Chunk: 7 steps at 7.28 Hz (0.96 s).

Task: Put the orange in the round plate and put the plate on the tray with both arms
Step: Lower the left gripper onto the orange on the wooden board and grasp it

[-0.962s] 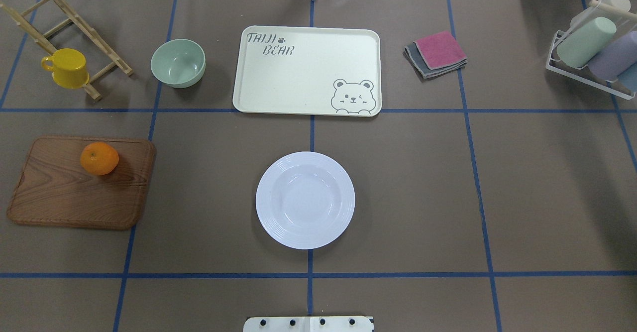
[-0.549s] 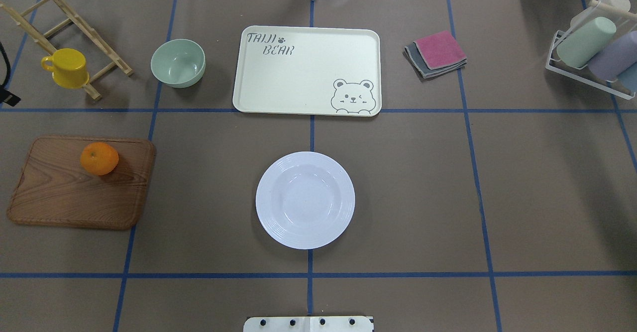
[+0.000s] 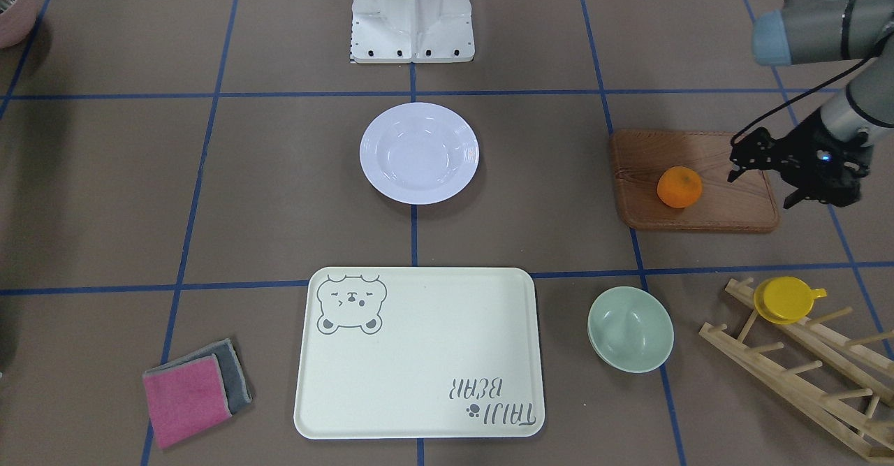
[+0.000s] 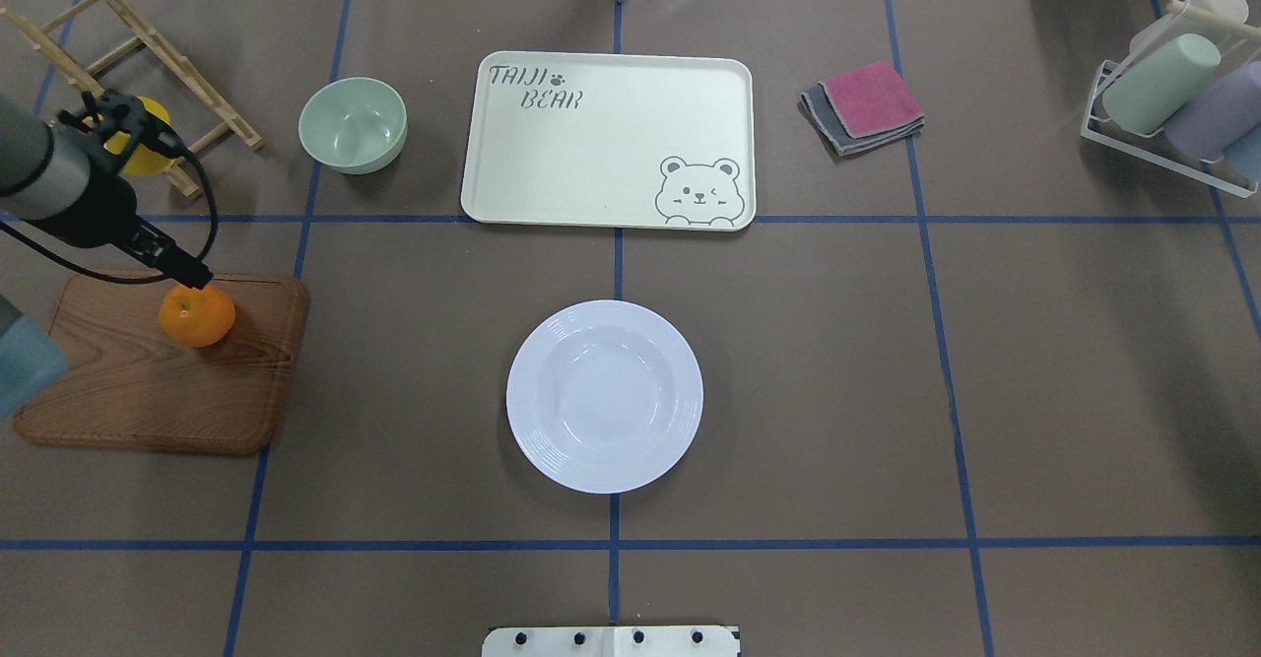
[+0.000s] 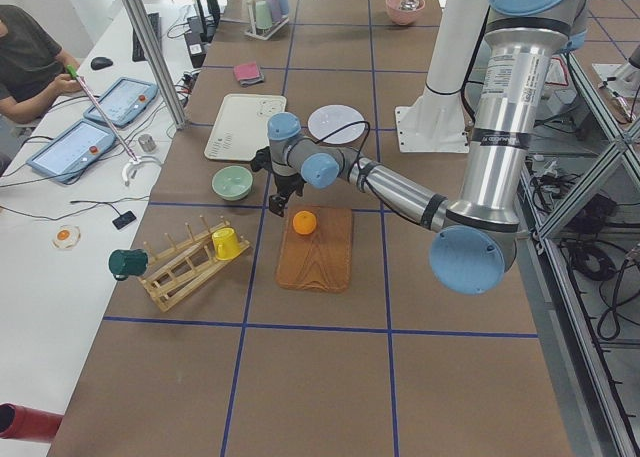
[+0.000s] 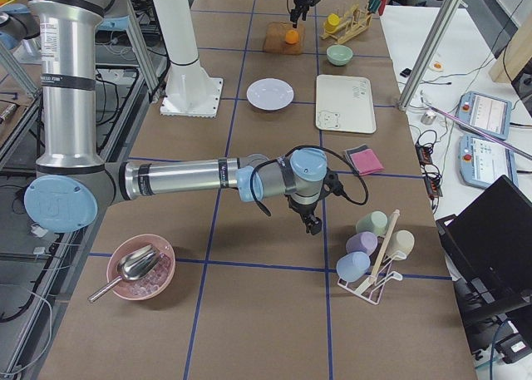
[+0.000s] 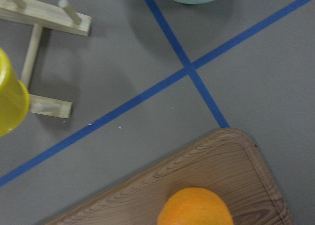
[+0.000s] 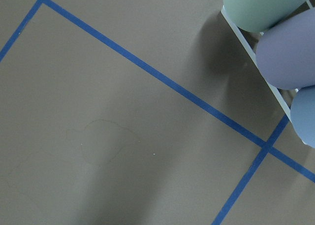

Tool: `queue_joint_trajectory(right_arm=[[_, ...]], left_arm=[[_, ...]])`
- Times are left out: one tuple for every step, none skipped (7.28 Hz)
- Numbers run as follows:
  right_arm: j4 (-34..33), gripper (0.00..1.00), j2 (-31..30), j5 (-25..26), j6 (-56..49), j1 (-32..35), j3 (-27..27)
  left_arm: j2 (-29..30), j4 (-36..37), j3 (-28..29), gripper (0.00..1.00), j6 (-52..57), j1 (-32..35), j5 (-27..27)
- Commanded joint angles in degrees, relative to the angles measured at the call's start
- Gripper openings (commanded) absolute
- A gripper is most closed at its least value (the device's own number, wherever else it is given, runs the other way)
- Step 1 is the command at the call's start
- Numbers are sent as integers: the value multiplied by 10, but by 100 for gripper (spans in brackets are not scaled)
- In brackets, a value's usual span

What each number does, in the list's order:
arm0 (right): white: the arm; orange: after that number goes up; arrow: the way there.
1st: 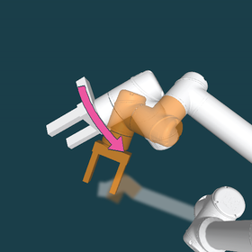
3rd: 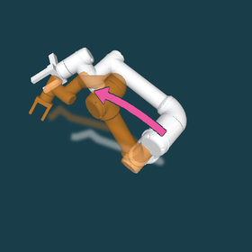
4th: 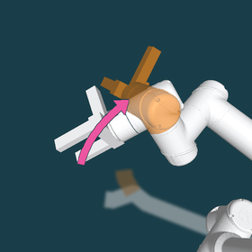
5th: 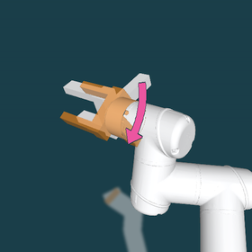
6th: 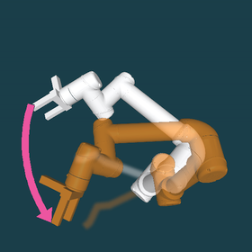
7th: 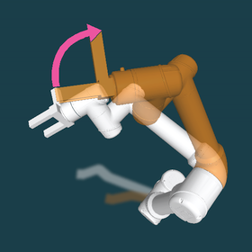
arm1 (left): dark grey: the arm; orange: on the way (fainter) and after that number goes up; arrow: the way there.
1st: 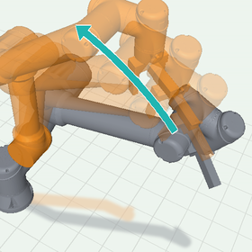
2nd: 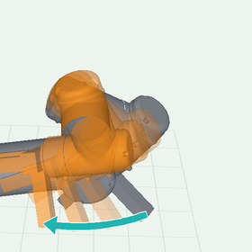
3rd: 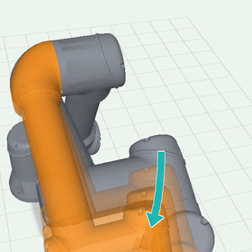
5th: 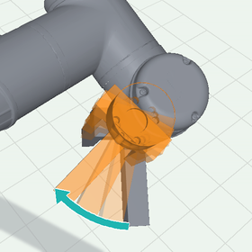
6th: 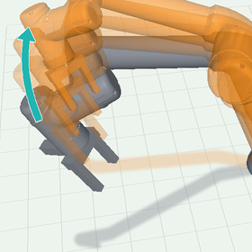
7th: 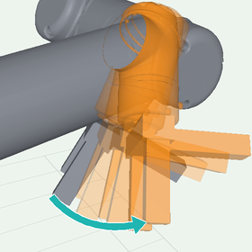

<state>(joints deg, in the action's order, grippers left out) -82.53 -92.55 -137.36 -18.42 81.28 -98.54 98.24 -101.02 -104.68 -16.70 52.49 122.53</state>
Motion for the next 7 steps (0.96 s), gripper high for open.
queue_joint_trajectory(right_arm=[[0,100,2,1,0,-2,0],[0,100,2,1,0,-2,1],[0,100,2,1,0,-3,1],[0,100,2,0,0,-5,1],[0,100,2,1,0,-6,1],[0,100,2,1,0,-6,2],[0,100,2,0,0,-7,1]], left_arm=[[-13,-22,-5,99,-30,-34,-18],[-39,-56,1,99,-24,-35,-18],[-56,-88,7,99,-24,-35,-18],[-52,-88,11,99,-33,-36,-13],[-52,-89,11,99,-33,-39,-16],[-51,-89,18,99,-33,-46,-18],[-49,-89,19,99,-31,-46,-19]])
